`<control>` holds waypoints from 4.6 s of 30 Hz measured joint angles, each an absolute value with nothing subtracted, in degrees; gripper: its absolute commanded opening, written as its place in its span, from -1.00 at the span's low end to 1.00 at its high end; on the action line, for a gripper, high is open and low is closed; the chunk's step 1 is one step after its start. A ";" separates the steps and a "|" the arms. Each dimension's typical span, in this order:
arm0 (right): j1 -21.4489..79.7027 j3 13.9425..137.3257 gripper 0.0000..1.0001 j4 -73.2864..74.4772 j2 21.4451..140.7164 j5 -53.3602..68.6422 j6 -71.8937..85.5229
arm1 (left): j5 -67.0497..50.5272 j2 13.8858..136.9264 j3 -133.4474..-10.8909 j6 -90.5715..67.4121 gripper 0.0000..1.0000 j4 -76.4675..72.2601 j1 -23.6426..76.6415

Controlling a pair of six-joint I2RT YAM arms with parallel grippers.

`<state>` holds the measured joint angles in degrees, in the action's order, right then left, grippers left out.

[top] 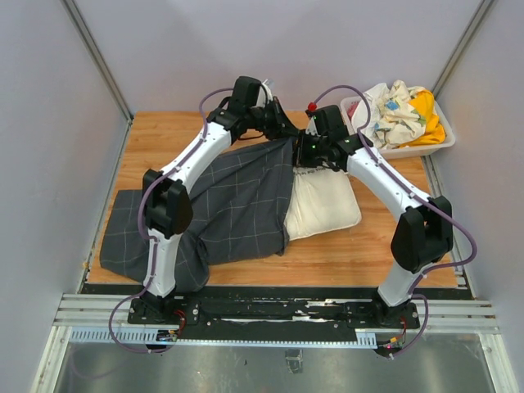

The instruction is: Put the pillow into the pillowcase

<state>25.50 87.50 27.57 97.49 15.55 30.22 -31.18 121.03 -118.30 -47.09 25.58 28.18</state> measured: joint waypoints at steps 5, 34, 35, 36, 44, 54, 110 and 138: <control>26.22 87.48 -0.99 26.87 98.43 17.61 31.53 | -32.05 122.67 -119.37 -48.18 -0.99 25.32 28.12; 22.98 76.69 0.20 24.34 103.22 14.85 38.76 | -14.31 103.70 -96.86 -28.12 0.06 34.76 29.39; 23.00 77.10 0.24 24.51 103.07 14.79 38.70 | -12.51 100.33 -94.02 -27.66 0.06 34.59 30.09; 22.98 77.43 0.28 24.67 102.87 14.59 38.59 | -10.70 96.62 -90.78 -27.27 0.06 34.22 31.16; 21.54 76.64 0.47 29.61 96.07 8.84 37.10 | 1.23 84.58 -72.49 -27.79 0.06 31.88 45.17; 20.97 67.81 0.50 35.48 76.31 2.83 35.57 | 9.26 84.68 -63.31 -32.58 0.14 30.37 54.52; 34.24 55.00 -0.99 31.79 92.42 3.33 33.19 | 19.49 86.61 -66.22 -41.52 -1.00 34.39 61.58; 34.06 66.00 -0.99 32.21 72.93 2.87 45.71 | 6.04 98.13 -100.99 -32.01 -0.99 44.80 51.57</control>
